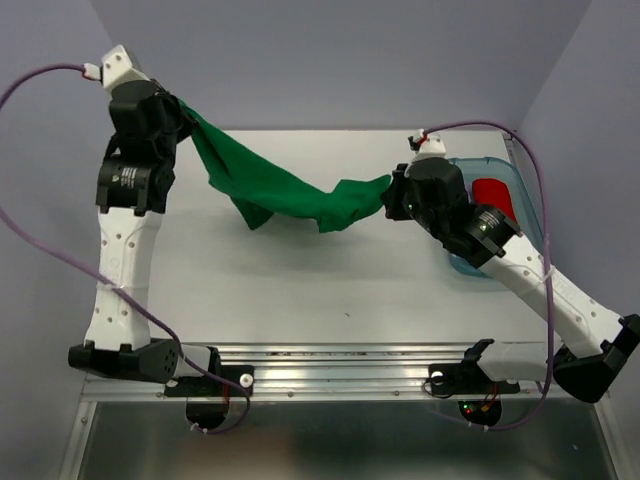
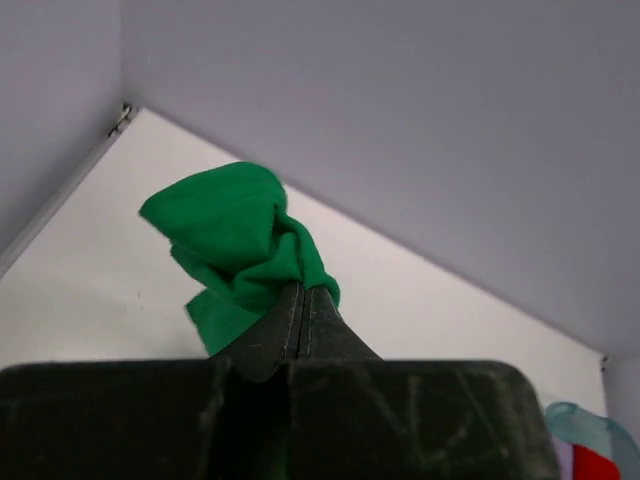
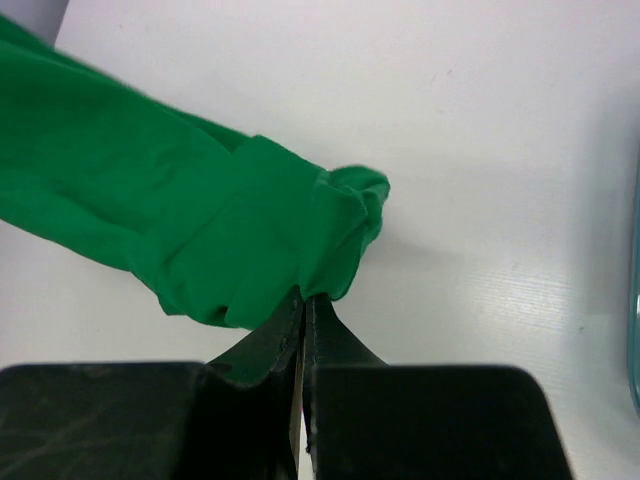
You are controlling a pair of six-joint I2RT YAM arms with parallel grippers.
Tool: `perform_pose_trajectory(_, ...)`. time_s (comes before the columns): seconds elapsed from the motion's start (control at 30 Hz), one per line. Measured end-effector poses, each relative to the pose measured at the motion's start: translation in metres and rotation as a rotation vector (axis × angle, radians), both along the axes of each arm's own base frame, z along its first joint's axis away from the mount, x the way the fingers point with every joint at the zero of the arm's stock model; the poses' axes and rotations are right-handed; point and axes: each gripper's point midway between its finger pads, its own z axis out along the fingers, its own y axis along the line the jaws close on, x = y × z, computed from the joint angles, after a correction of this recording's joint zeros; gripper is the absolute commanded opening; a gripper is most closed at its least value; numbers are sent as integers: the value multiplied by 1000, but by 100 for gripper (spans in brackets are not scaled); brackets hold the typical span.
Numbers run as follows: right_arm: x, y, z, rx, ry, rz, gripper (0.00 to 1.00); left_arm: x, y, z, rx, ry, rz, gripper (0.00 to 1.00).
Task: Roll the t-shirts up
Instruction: Flatten out the T-shirt at the center of the board.
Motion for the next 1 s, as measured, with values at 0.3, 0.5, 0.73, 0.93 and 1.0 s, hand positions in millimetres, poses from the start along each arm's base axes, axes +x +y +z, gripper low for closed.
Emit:
perform_pose_trajectory(0.3, -14, -23, 47, 41, -127, -19, 1, -88, 16, 127, 5, -284, 15, 0)
perform_pose_trajectory(0.5, -22, -33, 71, 89, -193, -28, 1, -93, 14, 121, 8, -256, -7, 0)
perform_pose_trajectory(0.73, -16, -36, 71, 78, -202, -59, 1, -41, -2, 47, 24, -62, -64, 0)
perform_pose_trajectory(0.93, 10, -37, 60, 8, -219, -151, 1, 44, -17, -48, 36, 151, -89, 1)
perform_pose_trajectory(1.0, 18, -35, 49, -5, -220, -171, 1, 70, -20, -88, 45, 234, -93, 36)
